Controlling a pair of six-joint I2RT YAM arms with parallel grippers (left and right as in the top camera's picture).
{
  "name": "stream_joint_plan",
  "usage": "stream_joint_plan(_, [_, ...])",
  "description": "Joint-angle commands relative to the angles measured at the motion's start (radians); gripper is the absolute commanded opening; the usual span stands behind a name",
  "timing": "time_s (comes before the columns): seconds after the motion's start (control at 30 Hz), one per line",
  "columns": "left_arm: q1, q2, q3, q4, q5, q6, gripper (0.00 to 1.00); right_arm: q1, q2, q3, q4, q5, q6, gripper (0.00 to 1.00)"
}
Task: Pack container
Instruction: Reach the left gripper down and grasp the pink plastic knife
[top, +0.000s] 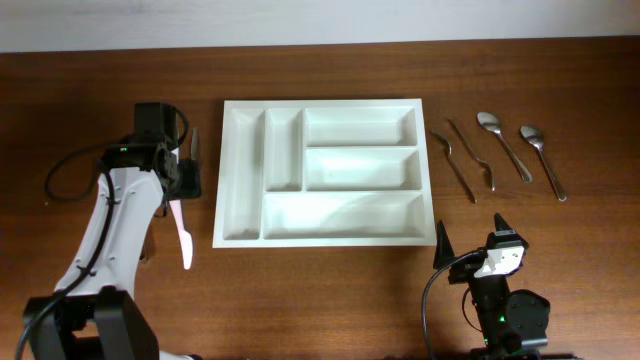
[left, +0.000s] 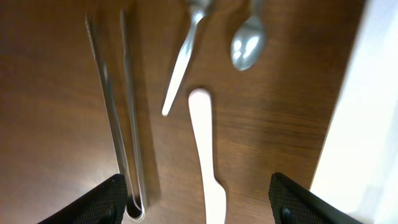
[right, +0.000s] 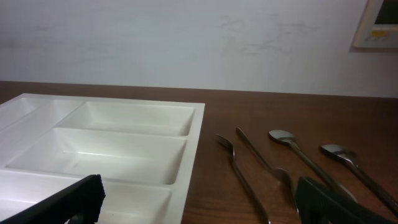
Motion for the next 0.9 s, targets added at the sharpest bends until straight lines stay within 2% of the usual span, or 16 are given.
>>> stream_joint_plan(0.0, [0.047,0.040,-0.001,-0.015,0.028,-0.209,0.75,-0.005,-0.009,-0.007,-0.002,0.012,0.001,0.99])
stream_joint_plan(0.3, [0.129,0.122,-0.081,0.069,0.179,-0.209,0.77,-0.005,-0.009,-0.007,-0.001,0.012,0.001,0.99])
stream_joint_plan(0.43, [0.125,0.166,-0.126,0.130,0.192,-0.210,0.72,-0.005,-0.010,-0.007,-0.002,0.012,0.001,0.99])
stream_joint_plan(0.77, [0.125,0.330,-0.163,0.189,0.211,-0.211,0.67,-0.005,-0.009,-0.007,-0.002,0.012,0.001,0.99])
stream_joint_plan(0.83, [0.125,0.360,-0.163,0.194,0.212,-0.211,0.57,-0.005,-0.009,-0.007,-0.001,0.012,0.001,0.99])
stream_joint_plan(0.87, [0.125,0.372,-0.163,0.196,0.211,-0.210,0.46,-0.005,-0.009,-0.007,-0.002,0.012,0.001,0.99])
